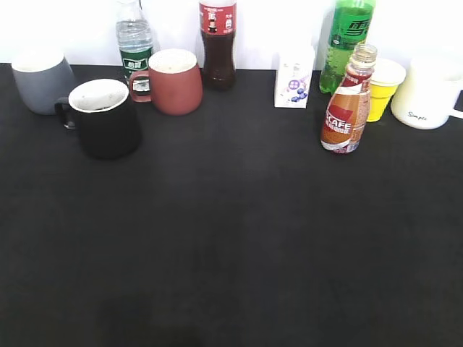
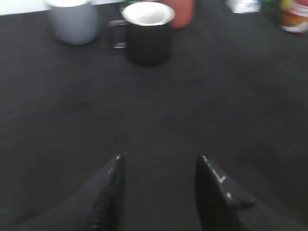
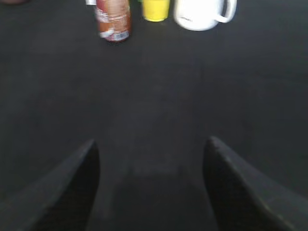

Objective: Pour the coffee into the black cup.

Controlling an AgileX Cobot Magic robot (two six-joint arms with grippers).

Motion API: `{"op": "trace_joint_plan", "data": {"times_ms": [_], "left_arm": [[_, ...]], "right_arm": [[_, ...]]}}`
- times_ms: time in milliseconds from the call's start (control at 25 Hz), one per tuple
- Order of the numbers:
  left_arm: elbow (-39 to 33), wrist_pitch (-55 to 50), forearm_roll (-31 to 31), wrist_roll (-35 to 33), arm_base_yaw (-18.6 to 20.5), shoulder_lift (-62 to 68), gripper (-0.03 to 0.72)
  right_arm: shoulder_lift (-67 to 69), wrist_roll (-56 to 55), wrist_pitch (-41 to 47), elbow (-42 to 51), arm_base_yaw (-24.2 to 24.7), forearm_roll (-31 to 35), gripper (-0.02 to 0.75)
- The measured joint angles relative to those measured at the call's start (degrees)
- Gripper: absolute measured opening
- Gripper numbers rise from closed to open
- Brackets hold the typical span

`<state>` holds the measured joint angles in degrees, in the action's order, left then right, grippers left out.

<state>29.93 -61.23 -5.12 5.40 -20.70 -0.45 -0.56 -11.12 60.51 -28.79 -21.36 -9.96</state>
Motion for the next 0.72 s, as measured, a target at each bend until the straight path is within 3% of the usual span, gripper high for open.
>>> {"op": "trace_joint_plan", "data": {"times_ms": [200,280,720], "left_arm": [[0.0,0.0,0.0,0.0,12.9,0.0,0.343],[-0.06,0.0,0.0,0.0,15.73,0.0,0.344],[-0.06,0.0,0.0,0.0,16.15,0.0,0.29]], "right_arm": [[0.0,0.0,-0.11,0.0,16.79,0.0,0.524],[0.0,0.0,-0.15,0.0,20.48,0.0,0.524],[0.0,0.0,-0.15,0.0,20.99,0.0,0.523]]}}
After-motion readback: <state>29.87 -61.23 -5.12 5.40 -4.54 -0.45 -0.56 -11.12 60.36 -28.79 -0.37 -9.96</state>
